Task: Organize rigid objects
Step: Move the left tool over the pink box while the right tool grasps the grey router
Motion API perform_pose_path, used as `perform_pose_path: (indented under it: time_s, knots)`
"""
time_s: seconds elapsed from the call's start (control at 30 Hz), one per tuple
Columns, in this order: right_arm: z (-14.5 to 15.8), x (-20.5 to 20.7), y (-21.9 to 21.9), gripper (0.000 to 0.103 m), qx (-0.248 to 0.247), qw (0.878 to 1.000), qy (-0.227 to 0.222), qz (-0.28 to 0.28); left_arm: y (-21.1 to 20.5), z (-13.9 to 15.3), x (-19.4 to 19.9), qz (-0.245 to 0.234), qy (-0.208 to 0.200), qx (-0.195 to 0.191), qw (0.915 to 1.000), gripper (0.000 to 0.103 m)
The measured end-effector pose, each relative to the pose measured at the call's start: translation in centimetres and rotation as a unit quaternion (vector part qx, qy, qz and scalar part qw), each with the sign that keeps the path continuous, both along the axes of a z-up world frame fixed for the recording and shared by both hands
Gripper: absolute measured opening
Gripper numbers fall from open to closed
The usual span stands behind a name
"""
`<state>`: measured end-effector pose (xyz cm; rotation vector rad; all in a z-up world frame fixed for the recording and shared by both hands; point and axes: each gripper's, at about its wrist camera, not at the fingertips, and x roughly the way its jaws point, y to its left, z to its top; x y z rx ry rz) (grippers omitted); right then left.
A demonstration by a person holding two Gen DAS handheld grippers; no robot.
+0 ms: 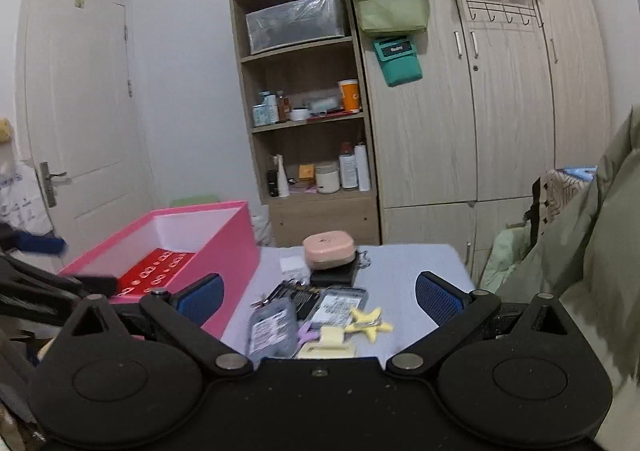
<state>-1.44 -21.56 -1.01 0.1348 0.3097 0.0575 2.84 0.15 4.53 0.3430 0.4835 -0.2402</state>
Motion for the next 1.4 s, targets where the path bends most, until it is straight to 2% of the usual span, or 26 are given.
perform_pose_path:
  time_s: [0.1, 0.23, 0.37, 0.43, 0.53, 0.63, 0.8, 0.87, 1.0, 1.07, 1.13, 1.27, 1.33, 1.4]
  knots:
    - [0.3, 2.1, 0.0, 0.103, -0.011, 1.0, 0.012, 0.002, 0.8, 2.0, 1.2, -0.021, 0.013, 0.003, 0.9997, 0.098]
    - [0.7, 4.4, 0.7, 0.103, -0.023, 0.998, 0.044, 0.047, 1.8, 3.8, 2.5, -0.039, 0.032, 0.007, 0.9987, 0.098]
    - [1.1, 5.5, 2.5, 0.103, -0.064, 0.991, 0.069, 0.091, 3.3, 4.7, 5.5, -0.055, 0.122, -0.013, 0.991, 0.098]
    - [1.3, 5.8, 3.0, 0.103, -0.073, 0.988, 0.081, 0.11, 3.9, 4.8, 6.8, -0.051, 0.147, -0.012, 0.9878, 0.098]
    - [1.1, 6.6, 3.7, 0.103, -0.087, 0.982, 0.102, 0.137, 5.1, 5.0, 8.5, -0.035, 0.147, 0.013, 0.9884, 0.098]
    - [-0.3, 7.8, 4.5, 0.102, -0.115, 0.973, 0.128, 0.157, 6.8, 4.9, 10.8, -0.017, 0.159, 0.028, 0.9868, 0.097]
    - [-3.6, 10.0, 5.9, 0.092, -0.162, 0.955, 0.184, 0.167, 10.1, 4.3, 15.1, 0.022, 0.201, 0.035, 0.9788, 0.086]
    - [-4.3, 10.8, 6.3, 0.09, -0.164, 0.951, 0.198, 0.173, 11.3, 3.7, 16.7, 0.035, 0.215, 0.039, 0.9751, 0.077]
    - [-4.9, 12.5, 6.9, 0.086, -0.164, 0.945, 0.22, 0.179, 13.3, 2.3, 20.0, 0.055, 0.238, 0.037, 0.969, 0.069]
    - [-4.9, 13.3, 7.3, 0.084, -0.173, 0.942, 0.226, 0.181, 13.7, 1.2, 21.5, 0.062, 0.247, 0.037, 0.9665, 0.057]
    - [-5.1, 14.1, 7.8, 0.081, -0.19, 0.936, 0.231, 0.187, 13.8, 0.1, 22.7, 0.063, 0.256, 0.036, 0.9641, 0.052]
    - [-5.3, 14.8, 8.5, 0.079, -0.214, 0.923, 0.244, 0.206, 13.7, -1.7, 24.3, 0.049, 0.277, 0.026, 0.9593, 0.026]
    - [-5.4, 15.2, 8.9, 0.079, -0.224, 0.918, 0.249, 0.211, 13.6, -2.2, 24.7, 0.039, 0.279, 0.022, 0.9593, 0.019]
    - [-5.5, 15.8, 9.1, 0.079, -0.23, 0.915, 0.255, 0.211, 13.2, -2.5, 24.9, 0.036, 0.267, 0.025, 0.9628, 0.017]
